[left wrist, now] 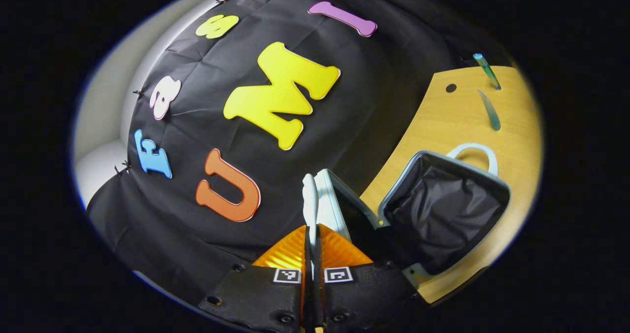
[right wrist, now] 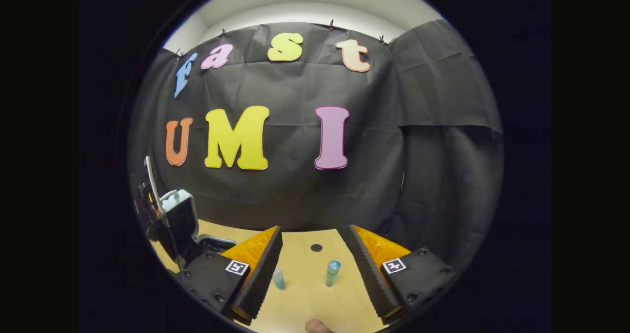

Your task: First open the suitcase, pack the skin care products into it, and then close the suitcase.

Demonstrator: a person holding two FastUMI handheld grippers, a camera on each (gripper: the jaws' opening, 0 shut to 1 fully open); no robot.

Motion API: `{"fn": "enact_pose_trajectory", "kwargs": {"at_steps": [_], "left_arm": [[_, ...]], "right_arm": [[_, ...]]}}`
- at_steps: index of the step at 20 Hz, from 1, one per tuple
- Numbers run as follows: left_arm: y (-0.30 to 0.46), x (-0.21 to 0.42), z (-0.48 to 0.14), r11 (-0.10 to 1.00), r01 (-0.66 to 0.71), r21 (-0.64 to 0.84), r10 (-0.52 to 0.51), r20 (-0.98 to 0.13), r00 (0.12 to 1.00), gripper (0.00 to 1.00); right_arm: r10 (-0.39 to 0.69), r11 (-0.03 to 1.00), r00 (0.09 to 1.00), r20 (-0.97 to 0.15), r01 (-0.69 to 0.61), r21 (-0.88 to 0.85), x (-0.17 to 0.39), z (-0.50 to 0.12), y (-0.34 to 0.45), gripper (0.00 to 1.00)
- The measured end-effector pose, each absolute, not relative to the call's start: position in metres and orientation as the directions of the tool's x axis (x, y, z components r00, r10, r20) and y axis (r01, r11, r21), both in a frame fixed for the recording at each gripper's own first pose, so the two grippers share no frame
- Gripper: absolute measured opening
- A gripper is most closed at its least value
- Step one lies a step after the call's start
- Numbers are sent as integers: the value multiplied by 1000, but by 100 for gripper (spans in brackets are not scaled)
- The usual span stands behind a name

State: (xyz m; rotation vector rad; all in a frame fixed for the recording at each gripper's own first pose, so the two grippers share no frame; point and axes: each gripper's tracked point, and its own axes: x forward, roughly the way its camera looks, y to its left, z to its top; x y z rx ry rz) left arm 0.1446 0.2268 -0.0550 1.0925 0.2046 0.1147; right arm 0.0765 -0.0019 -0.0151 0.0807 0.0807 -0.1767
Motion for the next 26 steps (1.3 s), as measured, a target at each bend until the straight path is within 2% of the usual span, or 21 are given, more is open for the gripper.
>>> {"fn": "enact_pose_trajectory", "kwargs": {"at_steps": [4,10,15,18,21,24,26], "left_arm": [[298,149,-63,432,4,902,216,-108,970,3],[382,160,-100,487,26,873,238,-161,958,3],[437,177,-153,622,31,782,260,-243,934,3],[462,180,-201,712,57,700,251,-329,910,3],[467,178,-238,793,91,602,215,-417,883,3],[477,178,-265,827,129,546,172,-466,868,3],[478,182,-264,844,133,519,140,-452,881,3]], "right_arm": [[-179,980,977,-116,188,67,69,-17,28,80],[-214,974,964,-158,223,39,59,-21,55,80],[-222,975,960,-173,224,-8,49,-26,76,80],[-209,978,959,-189,206,-37,44,-31,91,80],[-192,981,959,-211,182,-65,39,-39,107,80],[-179,983,955,-237,164,-83,37,-47,119,80],[-172,984,949,-264,153,-90,37,-55,124,80]]}}
